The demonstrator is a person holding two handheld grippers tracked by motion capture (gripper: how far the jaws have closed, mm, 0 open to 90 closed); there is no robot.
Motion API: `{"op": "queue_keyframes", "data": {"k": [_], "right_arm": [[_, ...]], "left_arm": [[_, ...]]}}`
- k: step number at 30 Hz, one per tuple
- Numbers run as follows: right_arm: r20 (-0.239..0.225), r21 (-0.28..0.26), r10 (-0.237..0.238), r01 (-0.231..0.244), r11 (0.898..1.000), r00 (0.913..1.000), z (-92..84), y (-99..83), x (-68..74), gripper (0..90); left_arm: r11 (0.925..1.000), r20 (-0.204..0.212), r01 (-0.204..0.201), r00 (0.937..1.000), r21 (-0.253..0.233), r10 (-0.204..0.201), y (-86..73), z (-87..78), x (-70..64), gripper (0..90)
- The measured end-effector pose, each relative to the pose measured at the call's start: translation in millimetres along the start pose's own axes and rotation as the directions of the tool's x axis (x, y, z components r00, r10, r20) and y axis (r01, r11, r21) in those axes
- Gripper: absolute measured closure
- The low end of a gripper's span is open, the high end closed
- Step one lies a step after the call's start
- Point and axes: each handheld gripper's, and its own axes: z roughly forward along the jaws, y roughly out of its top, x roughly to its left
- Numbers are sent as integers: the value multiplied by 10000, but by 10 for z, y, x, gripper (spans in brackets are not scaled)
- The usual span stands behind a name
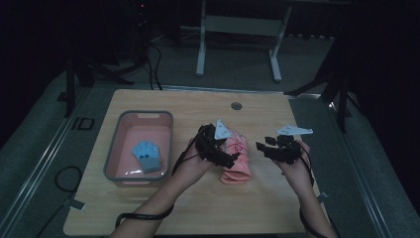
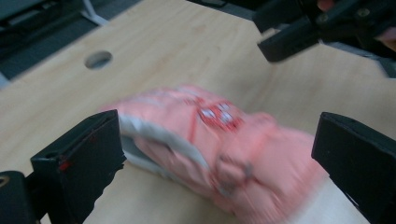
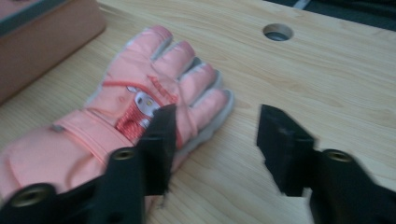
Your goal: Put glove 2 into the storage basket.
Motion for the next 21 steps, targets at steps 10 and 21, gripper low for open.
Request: {"op": "queue_keyframes", "data": {"k": [10,21], "right_arm": [[-541,-24,239,-241,9997,9982,270,67,101,548],[-1064,1171,1567,-1441,9826,9819,565,-205,85,430]], "left_arm": [[9913,-1060,903,9911,954,-801,-78,412,123,162],[9031,-234,3891,9198,1816,-3916,-529,717,307,162]]}}
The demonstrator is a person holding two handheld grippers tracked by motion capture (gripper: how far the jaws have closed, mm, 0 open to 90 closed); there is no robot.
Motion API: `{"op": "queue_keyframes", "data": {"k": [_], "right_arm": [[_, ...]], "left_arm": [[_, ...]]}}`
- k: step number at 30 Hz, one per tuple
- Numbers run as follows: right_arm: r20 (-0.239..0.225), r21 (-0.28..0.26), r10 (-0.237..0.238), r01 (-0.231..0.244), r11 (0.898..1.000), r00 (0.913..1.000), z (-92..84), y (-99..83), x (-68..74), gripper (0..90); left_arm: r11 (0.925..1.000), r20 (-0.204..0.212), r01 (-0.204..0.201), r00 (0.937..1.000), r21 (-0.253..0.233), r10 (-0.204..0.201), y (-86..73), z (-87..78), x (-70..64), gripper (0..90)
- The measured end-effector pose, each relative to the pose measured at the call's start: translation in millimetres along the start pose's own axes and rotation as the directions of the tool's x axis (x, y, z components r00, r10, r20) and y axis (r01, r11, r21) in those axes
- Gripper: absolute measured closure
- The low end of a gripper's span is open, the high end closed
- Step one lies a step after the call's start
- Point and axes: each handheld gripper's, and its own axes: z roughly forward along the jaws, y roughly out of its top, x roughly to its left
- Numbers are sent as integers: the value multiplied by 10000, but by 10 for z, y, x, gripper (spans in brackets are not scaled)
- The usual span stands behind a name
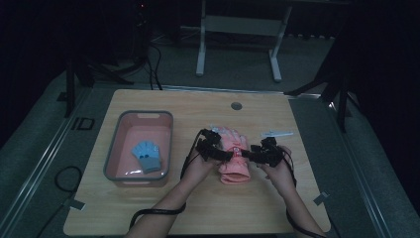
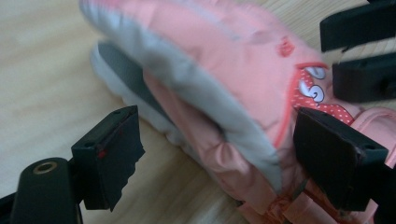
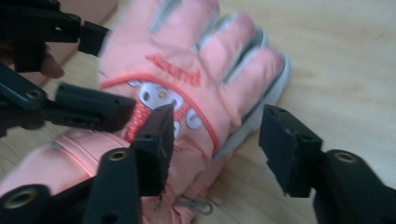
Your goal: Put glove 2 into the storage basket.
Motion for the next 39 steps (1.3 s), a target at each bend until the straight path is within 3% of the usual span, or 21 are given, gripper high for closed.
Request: {"op": "queue_keyframes", "data": {"k": [1,2,3,7,9,12,13,14,15,16,20,23,28,39], "right_arm": [[0,0,0,0,10000,10000,0,0,0,430],[-82,125,149,-148,9998,9999,38,-17,-17,428],[-296,409,572,-560,9976,9979,117,-43,-55,425],[-687,998,1454,-1382,9854,9870,251,-64,-138,423],[-1117,1358,2045,-1889,9726,9725,303,-62,-210,424],[-1538,1581,2352,-2111,9646,9597,355,-64,-259,467],[-1538,1581,2352,-2111,9646,9597,355,-64,-259,467],[-1607,1573,2295,-2047,9661,9599,365,-65,-264,509],[-1716,1476,2067,-1824,9721,9632,353,-57,-225,630],[-1633,1427,1994,-1768,9738,9662,346,-52,-197,675],[-1334,1228,1604,-1443,9819,9780,323,-37,-122,734],[-1159,1105,1568,-1442,9834,9808,274,-2,-51,758],[-1266,785,1500,-1408,9869,9806,170,82,20,763],[-1318,76,838,-835,9965,9877,-13,370,369,763]], "left_arm": [[10000,0,0,10000,0,0,0,0,0,161],[9994,268,334,9991,105,-337,-48,61,41,161],[9986,411,508,9978,153,-514,-62,84,60,161],[9943,982,1001,9898,356,-1032,-117,181,135,161],[9912,1389,1247,9818,451,-1298,-125,211,173,172],[9863,2344,1563,9582,527,-1643,-142,242,223,319],[9863,2344,1563,9582,527,-1643,-142,242,223,364],[9856,2611,1631,9504,439,-1689,-151,235,236,364],[9843,2701,1713,9465,431,-1765,-155,230,247,456],[9832,2795,1769,9426,453,-1825,-156,223,257,497],[9810,2946,1866,9357,541,-1942,-146,179,274,585],[9815,2954,1812,9361,609,-1912,-111,124,258,642],[9893,2727,1393,9510,430,-1458,-3,-66,219,652],[9948,2273,1000,9685,201,-1020,156,-595,238,653]]}}
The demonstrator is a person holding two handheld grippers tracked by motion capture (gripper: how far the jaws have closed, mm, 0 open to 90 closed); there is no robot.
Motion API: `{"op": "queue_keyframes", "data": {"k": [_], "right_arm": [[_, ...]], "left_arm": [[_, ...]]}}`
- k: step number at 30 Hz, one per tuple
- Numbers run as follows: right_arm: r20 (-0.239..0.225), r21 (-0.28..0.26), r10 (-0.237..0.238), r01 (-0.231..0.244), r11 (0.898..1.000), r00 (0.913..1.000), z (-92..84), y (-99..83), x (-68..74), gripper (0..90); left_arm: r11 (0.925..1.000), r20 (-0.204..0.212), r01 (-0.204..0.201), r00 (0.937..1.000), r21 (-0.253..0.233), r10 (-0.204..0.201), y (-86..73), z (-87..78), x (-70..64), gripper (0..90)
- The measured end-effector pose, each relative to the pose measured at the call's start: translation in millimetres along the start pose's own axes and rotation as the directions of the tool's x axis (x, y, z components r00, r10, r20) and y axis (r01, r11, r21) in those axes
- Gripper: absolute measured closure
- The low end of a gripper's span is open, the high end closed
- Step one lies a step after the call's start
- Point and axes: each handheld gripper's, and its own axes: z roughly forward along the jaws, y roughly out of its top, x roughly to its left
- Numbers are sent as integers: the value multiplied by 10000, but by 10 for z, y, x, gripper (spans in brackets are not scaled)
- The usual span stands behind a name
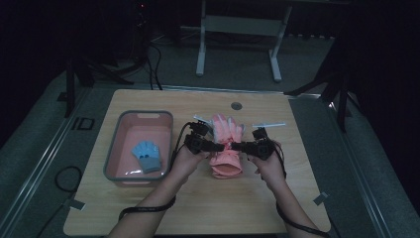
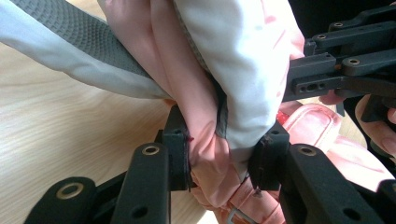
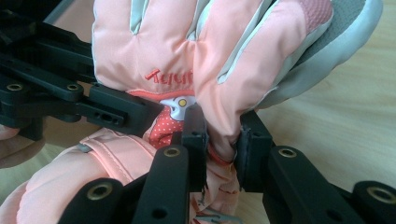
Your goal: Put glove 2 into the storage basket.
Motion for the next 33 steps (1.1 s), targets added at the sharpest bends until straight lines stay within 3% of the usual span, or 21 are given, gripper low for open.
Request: {"op": "queue_keyframes", "data": {"k": [10,16,25,27,33], "right_arm": [[-335,-357,-327,315,9989,9989,31,281,377,762],[-435,-426,-481,463,9980,9979,91,405,543,762],[-669,-440,-859,830,9956,9941,312,614,904,762],[-748,-452,-897,865,9952,9932,360,649,975,762],[-1060,-415,-977,937,9947,9896,533,739,1212,762]], "left_arm": [[9995,-469,-189,9987,-235,178,87,-536,37,653],[9994,-686,-232,9974,-263,213,109,-723,76,653],[9990,-1085,-233,9939,-386,190,53,-1162,268,652],[9985,-1196,-385,9923,-401,335,35,-1250,296,652],[9990,-1425,-223,9897,-388,166,-39,-1527,441,651]]}}
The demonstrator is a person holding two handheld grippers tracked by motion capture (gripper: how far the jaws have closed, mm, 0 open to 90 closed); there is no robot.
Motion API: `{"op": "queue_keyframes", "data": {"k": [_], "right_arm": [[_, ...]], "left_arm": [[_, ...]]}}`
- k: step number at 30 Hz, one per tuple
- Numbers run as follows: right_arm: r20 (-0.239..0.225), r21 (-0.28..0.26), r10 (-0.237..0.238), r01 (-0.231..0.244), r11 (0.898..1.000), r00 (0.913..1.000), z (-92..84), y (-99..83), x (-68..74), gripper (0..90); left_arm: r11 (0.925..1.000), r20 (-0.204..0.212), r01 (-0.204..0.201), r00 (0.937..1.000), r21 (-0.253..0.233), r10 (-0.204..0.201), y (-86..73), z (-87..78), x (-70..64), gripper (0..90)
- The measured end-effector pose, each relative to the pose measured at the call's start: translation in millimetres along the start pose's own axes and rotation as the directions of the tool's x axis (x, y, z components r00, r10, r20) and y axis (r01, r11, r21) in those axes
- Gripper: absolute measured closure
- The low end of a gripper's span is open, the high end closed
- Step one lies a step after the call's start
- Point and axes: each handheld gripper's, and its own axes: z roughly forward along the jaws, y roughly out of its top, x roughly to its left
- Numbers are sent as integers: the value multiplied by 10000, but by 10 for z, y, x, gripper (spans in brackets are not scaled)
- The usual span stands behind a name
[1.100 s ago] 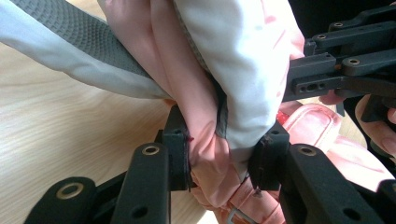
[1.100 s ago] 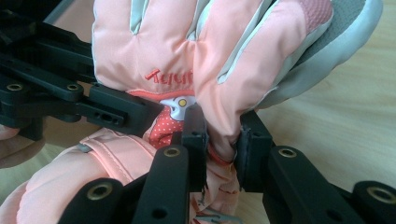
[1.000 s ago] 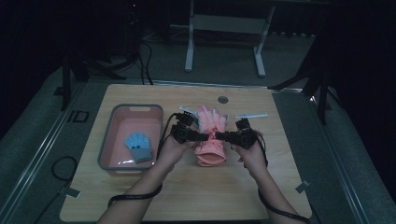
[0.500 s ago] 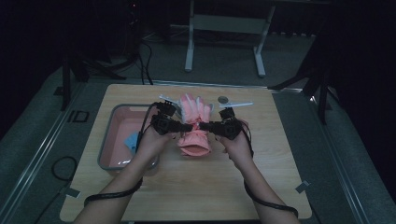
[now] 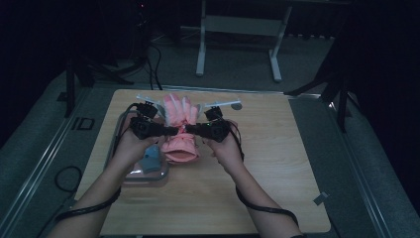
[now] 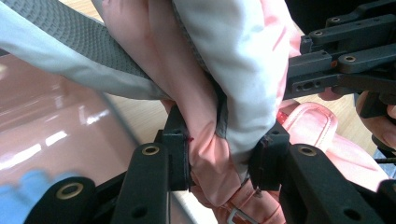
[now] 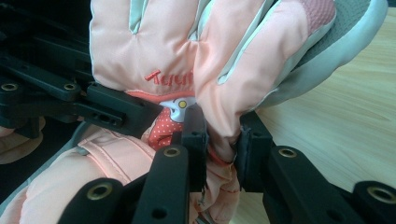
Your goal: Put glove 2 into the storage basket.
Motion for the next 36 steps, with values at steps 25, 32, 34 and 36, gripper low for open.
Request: {"op": "queue_keyframes", "data": {"k": [25,32,34,36], "right_arm": [[-316,748,370,-346,9966,9988,1223,-46,550,758],[-130,1773,91,-67,9841,9999,1466,-220,557,744],[44,1946,-176,164,9807,9998,1478,-224,584,738],[218,2084,-488,432,9771,9986,1495,-226,616,726]], "left_arm": [[9906,-693,1126,9918,773,-1073,-576,-339,979,649],[9814,-758,1524,9866,1168,-1442,-831,-197,1096,642],[9796,-744,1622,9852,1186,-1541,-856,-181,1103,640],[9775,-790,1684,9841,1272,-1593,-876,-167,1108,641]]}}
